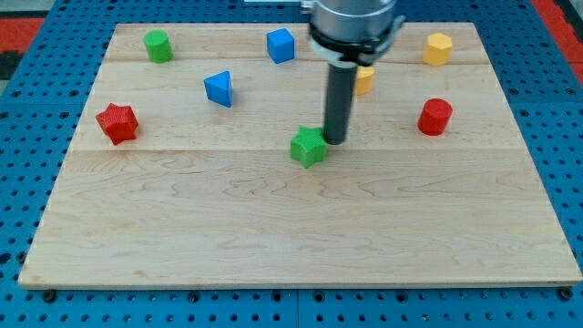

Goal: Move the green star to the bottom left side of the board

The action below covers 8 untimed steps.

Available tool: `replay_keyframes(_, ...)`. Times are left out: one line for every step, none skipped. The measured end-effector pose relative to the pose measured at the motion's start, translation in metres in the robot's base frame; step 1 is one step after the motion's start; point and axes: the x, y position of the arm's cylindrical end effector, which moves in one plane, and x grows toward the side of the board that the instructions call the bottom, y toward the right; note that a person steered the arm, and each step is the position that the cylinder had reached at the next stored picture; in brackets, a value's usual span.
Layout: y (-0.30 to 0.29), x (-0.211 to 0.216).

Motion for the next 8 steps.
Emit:
replay_keyframes(-0.073,0.049)
replay_keyframes(-0.095,0.056)
replay_keyframes(-0.086,0.038)
replay_keyframes(-0.139,0.051)
replay_keyframes(-0.189,0.071)
replay_keyframes(-0.152,0.059)
replay_keyframes(-0.095,0.067)
replay_keyframes(-0.1,0.099)
